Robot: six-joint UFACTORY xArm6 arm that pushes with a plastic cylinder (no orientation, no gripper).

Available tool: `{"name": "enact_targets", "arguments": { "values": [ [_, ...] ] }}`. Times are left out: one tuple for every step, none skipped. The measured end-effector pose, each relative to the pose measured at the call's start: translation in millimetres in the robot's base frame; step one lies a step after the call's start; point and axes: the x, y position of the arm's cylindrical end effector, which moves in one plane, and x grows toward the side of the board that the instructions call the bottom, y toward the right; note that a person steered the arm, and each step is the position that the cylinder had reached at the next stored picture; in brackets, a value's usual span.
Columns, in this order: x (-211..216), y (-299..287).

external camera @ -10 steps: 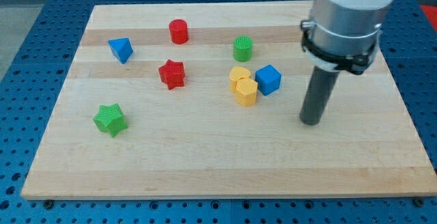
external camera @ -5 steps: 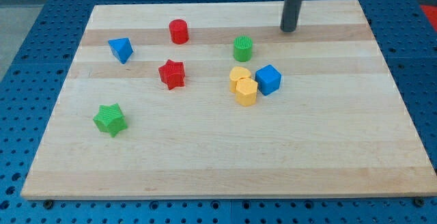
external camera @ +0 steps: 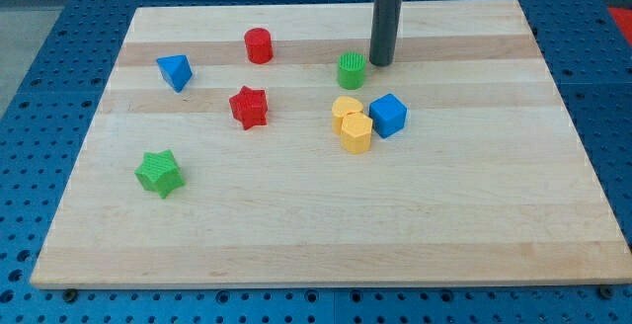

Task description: Push the green circle between the yellow heart and the blue cube

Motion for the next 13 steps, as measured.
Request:
{"name": "enact_targets", "arguments": {
  "values": [
    [-24, -16],
    [-10, -45],
    [21, -58],
    [50, -56],
    [55, -54],
    [53, -54],
    [53, -54],
    [53, -54],
    [54, -54],
    [56, -54],
    [61, -54],
    [68, -54],
    [70, -55]
  ]
}}
